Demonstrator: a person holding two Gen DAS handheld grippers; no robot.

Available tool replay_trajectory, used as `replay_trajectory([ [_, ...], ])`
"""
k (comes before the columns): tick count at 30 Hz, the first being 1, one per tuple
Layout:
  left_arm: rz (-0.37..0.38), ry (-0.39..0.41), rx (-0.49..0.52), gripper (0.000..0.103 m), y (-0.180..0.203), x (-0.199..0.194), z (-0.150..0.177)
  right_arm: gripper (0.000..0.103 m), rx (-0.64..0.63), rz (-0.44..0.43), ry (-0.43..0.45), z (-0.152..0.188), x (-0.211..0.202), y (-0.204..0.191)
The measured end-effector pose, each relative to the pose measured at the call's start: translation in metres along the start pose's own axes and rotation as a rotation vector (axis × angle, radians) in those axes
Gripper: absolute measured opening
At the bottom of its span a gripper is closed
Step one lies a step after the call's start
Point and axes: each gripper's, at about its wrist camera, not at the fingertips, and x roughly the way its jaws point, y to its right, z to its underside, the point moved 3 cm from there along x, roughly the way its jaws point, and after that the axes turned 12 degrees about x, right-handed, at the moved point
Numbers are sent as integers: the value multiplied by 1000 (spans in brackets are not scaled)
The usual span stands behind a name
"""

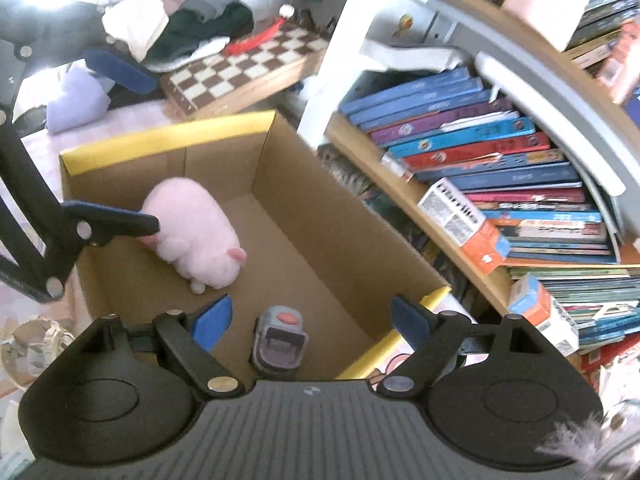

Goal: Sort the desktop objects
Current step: 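Withdraw both grippers from the yellow box back over the table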

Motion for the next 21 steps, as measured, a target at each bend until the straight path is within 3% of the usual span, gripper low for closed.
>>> replay_trajectory([
  [10,-46,64,-86,96,-12,-45,6,90,133,25,141,1,-48,2],
  [21,-57,120,-126,97,-8,-92,34,96,217,67,206,18,-92,-44],
])
